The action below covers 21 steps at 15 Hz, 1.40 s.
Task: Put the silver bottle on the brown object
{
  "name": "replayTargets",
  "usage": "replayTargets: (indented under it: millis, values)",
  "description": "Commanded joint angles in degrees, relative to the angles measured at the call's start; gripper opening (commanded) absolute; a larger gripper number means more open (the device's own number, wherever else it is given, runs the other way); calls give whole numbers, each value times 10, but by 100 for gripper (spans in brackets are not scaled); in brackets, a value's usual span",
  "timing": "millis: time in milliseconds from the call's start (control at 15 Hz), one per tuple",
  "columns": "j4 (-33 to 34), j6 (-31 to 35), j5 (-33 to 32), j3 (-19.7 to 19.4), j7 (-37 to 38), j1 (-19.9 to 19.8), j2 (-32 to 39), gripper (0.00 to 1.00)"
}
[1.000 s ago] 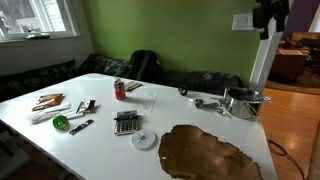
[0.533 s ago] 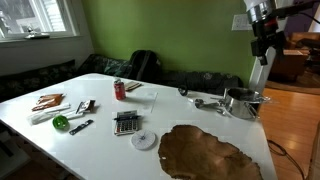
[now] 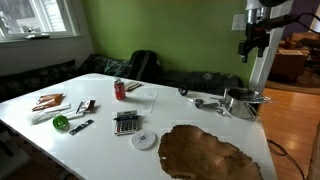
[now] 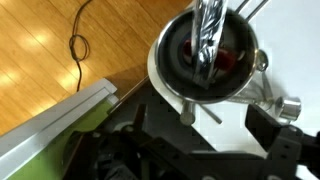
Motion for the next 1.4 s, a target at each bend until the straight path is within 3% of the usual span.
replayTargets:
  millis: [0, 200, 333, 400, 467, 667, 867, 1133, 1333]
  values:
    - [-10, 161, -20, -25, 53, -29, 69, 100]
    - [-12, 262, 2, -49, 90, -41, 167, 100]
    - [8, 256, 81, -56, 62, -39, 235, 100]
    - [18, 239, 145, -26, 21, -60, 250, 100]
    - [-12, 250, 81, -65, 53, -27, 202, 100]
    - [11, 249, 137, -53, 29, -30, 252, 100]
    - [13, 256, 154, -49, 26, -34, 246, 100]
    - [16, 265, 242, -27, -16, -46, 226, 100]
    - [46, 314, 292, -21, -51, -52, 258, 100]
